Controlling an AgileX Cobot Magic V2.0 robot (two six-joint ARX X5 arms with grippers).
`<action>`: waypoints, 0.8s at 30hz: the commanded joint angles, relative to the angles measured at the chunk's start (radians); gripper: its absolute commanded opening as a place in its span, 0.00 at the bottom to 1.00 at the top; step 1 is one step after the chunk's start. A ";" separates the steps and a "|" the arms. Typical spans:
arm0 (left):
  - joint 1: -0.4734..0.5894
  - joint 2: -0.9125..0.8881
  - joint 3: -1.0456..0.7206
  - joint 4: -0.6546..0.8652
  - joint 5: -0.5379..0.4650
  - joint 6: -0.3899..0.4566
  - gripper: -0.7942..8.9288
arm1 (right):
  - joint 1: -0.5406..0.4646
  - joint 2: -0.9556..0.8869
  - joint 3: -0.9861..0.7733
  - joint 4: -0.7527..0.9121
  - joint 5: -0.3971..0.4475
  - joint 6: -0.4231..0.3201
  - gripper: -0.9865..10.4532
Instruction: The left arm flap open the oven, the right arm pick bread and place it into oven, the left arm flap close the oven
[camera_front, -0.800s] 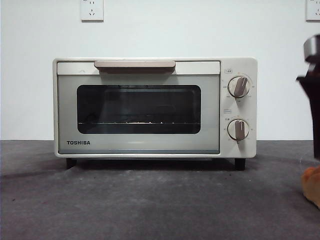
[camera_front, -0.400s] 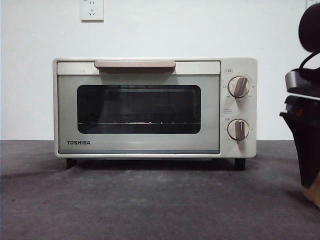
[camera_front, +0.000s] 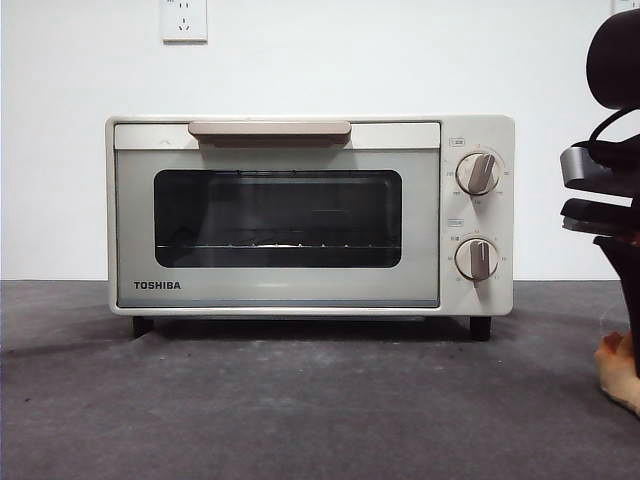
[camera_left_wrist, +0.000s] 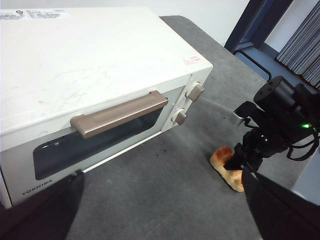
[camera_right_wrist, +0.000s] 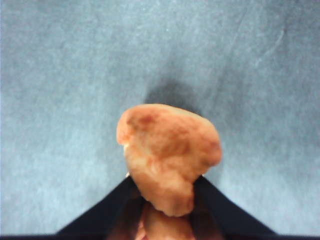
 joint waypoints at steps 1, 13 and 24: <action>-0.009 0.006 0.022 0.008 -0.006 0.002 0.59 | 0.005 -0.026 0.035 -0.034 -0.003 -0.008 0.17; -0.036 0.111 0.063 -0.028 -0.010 -0.044 0.26 | 0.005 -0.363 0.237 -0.307 -0.087 -0.011 0.17; -0.137 0.429 0.264 -0.091 -0.082 0.012 0.09 | 0.005 -0.649 0.323 -0.298 -0.191 -0.010 0.17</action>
